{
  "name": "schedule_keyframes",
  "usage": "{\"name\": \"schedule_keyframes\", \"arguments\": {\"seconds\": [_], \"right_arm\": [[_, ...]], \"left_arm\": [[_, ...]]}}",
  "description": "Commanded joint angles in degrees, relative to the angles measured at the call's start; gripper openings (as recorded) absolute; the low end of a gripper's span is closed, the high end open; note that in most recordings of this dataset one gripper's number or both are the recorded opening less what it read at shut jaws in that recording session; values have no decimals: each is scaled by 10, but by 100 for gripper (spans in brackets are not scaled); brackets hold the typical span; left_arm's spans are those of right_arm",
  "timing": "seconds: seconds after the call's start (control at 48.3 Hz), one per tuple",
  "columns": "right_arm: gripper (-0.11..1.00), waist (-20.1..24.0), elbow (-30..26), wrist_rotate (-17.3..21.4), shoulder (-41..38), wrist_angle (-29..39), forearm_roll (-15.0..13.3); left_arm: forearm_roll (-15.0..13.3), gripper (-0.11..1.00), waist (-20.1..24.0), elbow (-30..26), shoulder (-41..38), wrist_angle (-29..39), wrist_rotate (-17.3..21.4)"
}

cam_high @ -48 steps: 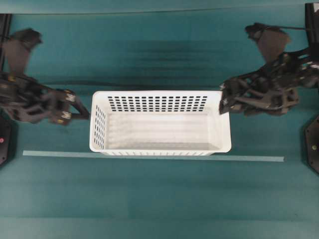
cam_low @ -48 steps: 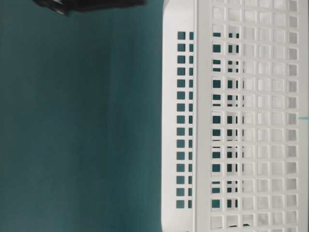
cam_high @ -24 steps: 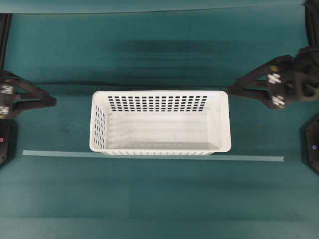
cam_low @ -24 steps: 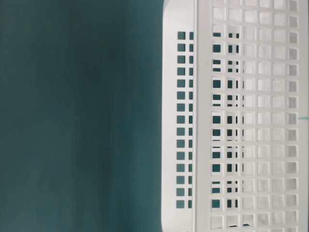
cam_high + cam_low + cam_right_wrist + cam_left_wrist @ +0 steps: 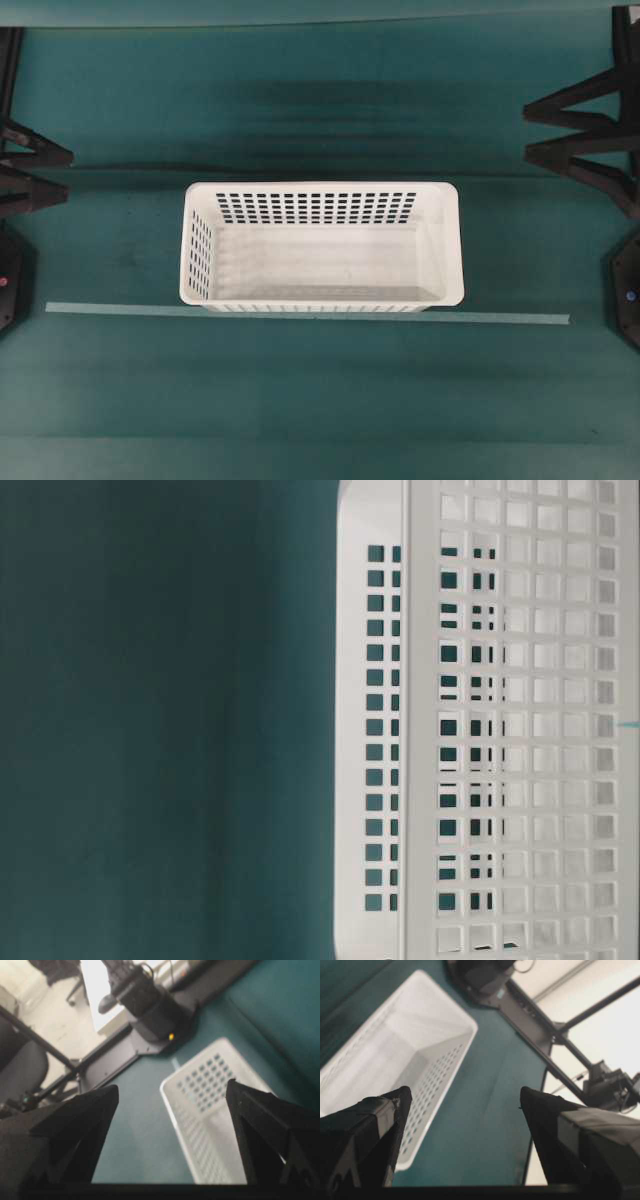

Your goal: Lift the white basket with both hands.

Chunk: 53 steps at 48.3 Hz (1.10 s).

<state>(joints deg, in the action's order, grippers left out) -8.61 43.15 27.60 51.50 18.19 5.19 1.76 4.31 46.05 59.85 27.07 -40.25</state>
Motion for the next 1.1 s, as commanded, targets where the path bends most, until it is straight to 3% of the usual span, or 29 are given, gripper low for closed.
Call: {"name": "schedule_keyframes", "arguments": {"seconds": [0.0, 0.166, 0.414, 0.559, 1.076], "right_arm": [[88, 12, -2, -15, 1, -18, -23], [88, 40, 15, -69, 25, -64, -56], [88, 62, 36, -137, 67, -148, -58], [88, 63, 40, -153, 82, -146, -58], [88, 63, 50, -155, 86, -144, -58]], "left_arm": [[2, 92, -11, -14, -8, -19, 35], [2, 92, -30, -14, -8, -40, 129], [2, 92, -47, -17, 4, -134, 267], [1, 92, -47, -17, 7, -143, 278], [2, 92, -48, -10, 9, -143, 279]]}}
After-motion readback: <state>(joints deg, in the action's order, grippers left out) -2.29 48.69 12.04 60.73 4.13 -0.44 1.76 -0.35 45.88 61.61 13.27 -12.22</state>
